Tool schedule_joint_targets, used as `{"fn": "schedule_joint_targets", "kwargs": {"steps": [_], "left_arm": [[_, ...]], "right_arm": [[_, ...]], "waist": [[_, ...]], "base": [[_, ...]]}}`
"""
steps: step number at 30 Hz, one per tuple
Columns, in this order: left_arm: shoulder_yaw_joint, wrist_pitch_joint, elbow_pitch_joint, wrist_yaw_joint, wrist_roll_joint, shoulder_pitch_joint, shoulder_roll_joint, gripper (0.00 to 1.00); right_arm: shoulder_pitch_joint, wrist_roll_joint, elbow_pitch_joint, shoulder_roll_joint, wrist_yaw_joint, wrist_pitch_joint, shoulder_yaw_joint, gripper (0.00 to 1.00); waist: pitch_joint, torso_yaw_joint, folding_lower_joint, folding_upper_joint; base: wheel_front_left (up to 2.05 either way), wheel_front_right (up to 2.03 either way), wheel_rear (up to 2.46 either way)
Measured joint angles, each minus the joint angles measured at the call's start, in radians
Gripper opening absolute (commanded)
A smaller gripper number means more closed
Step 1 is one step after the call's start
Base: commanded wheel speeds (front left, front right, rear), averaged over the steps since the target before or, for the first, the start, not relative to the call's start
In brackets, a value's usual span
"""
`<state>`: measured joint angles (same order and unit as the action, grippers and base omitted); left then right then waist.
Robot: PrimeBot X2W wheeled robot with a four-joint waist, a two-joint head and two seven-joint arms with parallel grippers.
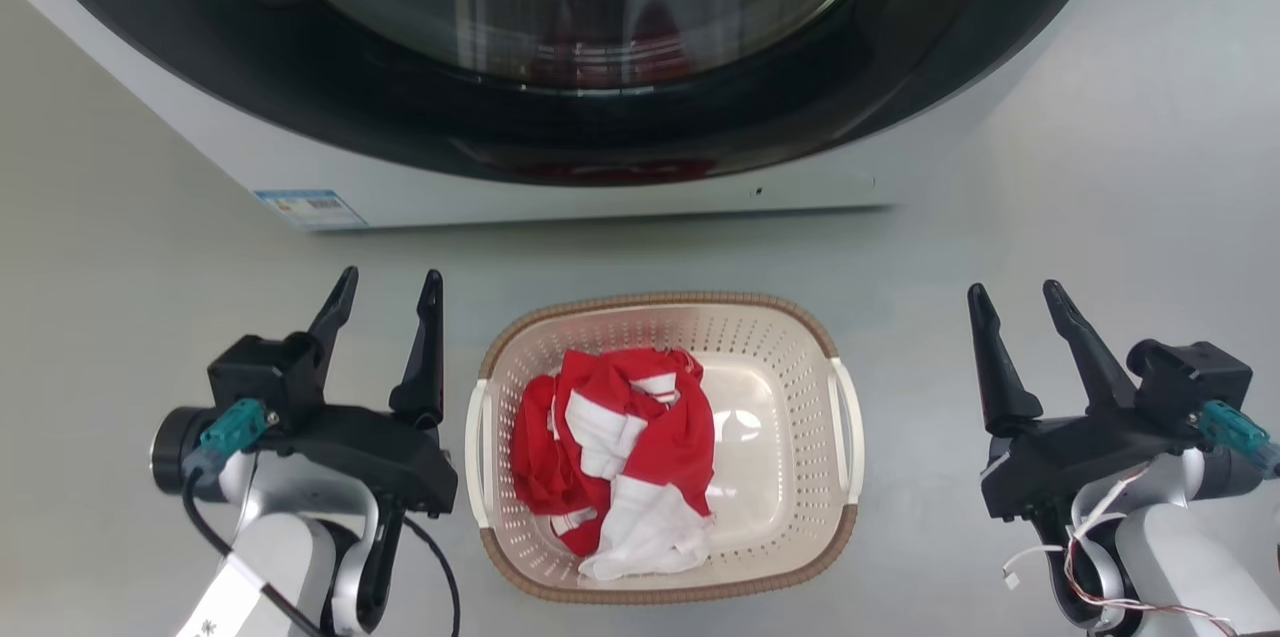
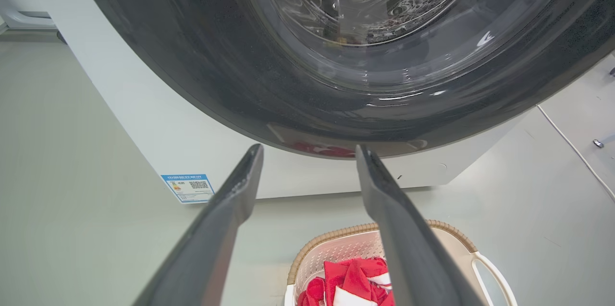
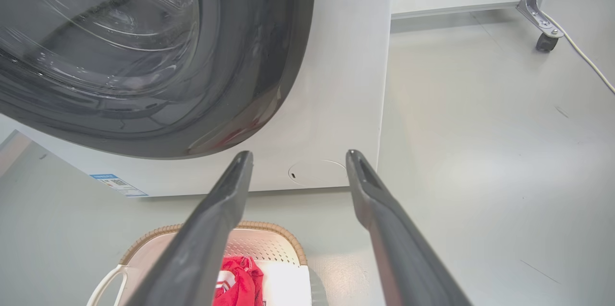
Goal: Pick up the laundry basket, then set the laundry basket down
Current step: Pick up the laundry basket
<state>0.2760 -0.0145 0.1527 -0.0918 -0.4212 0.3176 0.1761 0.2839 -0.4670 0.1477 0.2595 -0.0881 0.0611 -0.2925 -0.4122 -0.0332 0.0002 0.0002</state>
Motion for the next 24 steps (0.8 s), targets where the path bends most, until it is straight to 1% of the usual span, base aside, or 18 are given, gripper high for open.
{"fn": "schedule_joint_targets", "kwargs": {"steps": [8,9,10,14,19,20,24], "left_arm": [[0.007,0.028,0.086,0.022,-0.021,0.085,-0.033,1.00],[0.007,0.028,0.086,0.022,-0.021,0.085,-0.033,1.00],[-0.002,0.033,0.115,0.022,-0.034,0.104,-0.043,1.00],[-0.005,0.047,0.165,0.031,-0.055,0.142,-0.047,1.00],[-0.004,0.062,0.227,0.053,-0.065,0.205,-0.054,1.00],[-0.004,0.062,0.227,0.053,-0.065,0.205,-0.054,1.00],[0.002,0.071,0.291,0.079,-0.075,0.248,-0.063,1.00]], "right_arm": [[0.079,0.016,0.062,-0.006,0.002,-0.032,-0.019,1.00],[0.079,0.016,0.062,-0.006,0.002,-0.032,-0.019,1.00],[0.100,0.018,0.077,-0.011,0.006,-0.038,-0.024,1.00],[0.146,0.019,0.105,-0.026,0.010,-0.048,-0.035,1.00],[0.206,0.021,0.145,-0.035,0.018,-0.060,-0.043,1.00],[0.206,0.021,0.145,-0.035,0.018,-0.060,-0.043,1.00],[0.244,0.024,0.184,-0.044,0.027,-0.061,-0.052,1.00]], "waist": [[-0.119,-0.006,-0.0001,0.0000],[-0.119,-0.006,-0.0001,0.0000],[-0.149,-0.007,-0.0001,0.0000],[-0.209,-0.008,-0.0001,0.0001],[-0.284,-0.008,0.0000,0.0001],[-0.284,-0.008,0.0000,0.0001],[-0.342,-0.008,-0.0001,0.0001]], "base": [[0.00,0.00,0.00],[0.00,0.00,0.00],[0.00,0.00,0.00],[0.00,0.00,0.00],[0.00,0.00,0.00],[0.00,0.00,0.00],[0.00,0.00,0.00]]}}
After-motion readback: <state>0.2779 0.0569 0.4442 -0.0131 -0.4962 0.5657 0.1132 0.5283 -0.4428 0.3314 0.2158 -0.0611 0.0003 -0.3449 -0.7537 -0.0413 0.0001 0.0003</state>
